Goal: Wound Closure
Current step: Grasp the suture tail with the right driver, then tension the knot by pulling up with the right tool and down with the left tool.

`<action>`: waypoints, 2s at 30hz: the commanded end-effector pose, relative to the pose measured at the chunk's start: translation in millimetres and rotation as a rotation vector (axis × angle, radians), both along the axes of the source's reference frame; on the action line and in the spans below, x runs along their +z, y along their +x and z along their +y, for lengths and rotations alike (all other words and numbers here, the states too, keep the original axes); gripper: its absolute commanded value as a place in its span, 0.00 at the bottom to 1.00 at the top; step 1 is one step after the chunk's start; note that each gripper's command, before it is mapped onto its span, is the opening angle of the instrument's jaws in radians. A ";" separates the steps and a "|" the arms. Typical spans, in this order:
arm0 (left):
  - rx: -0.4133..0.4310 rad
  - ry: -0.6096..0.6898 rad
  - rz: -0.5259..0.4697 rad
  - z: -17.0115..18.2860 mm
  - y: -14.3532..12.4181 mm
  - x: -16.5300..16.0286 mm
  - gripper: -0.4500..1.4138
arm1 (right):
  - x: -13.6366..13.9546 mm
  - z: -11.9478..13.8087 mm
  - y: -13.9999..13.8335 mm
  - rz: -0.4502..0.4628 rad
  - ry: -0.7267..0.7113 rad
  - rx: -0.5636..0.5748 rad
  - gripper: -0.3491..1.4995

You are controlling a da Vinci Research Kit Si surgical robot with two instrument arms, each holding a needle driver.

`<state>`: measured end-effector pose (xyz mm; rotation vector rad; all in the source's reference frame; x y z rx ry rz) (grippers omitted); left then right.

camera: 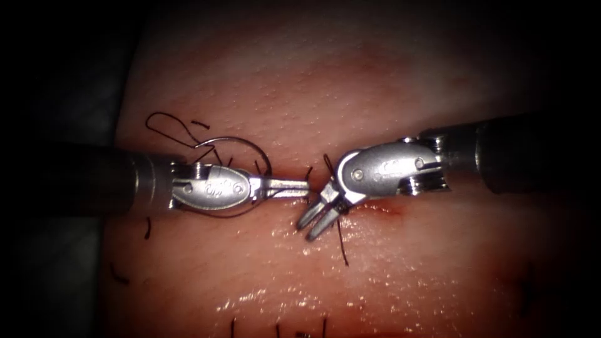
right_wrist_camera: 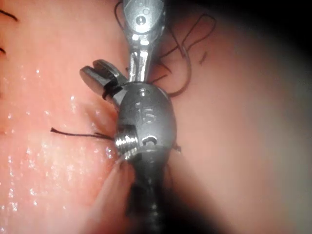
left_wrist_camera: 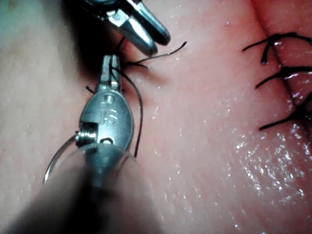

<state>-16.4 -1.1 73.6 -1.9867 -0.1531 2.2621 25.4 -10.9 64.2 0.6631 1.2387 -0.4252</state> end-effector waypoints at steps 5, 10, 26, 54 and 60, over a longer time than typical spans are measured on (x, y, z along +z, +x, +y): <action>-0.007 0.003 0.011 0.1 -0.2 1.0 0.00 | 0.6 -2.6 0.7 -0.036 -0.047 -0.079 0.84; -0.006 0.007 0.013 -0.1 0.1 1.2 0.00 | 1.3 -4.0 -0.2 -0.069 -0.084 -0.138 0.83; -0.009 0.009 0.022 -1.1 0.2 1.3 0.00 | 4.9 -5.4 -2.4 -0.121 -0.196 -0.147 0.70; 0.025 -0.012 0.055 -5.2 0.6 1.2 0.00 | 4.2 -1.4 -3.5 -0.126 -0.087 -0.109 0.00; 0.079 -0.016 0.099 -8.4 0.6 1.0 0.00 | 3.6 0.9 -4.1 -0.090 -0.001 -0.026 0.00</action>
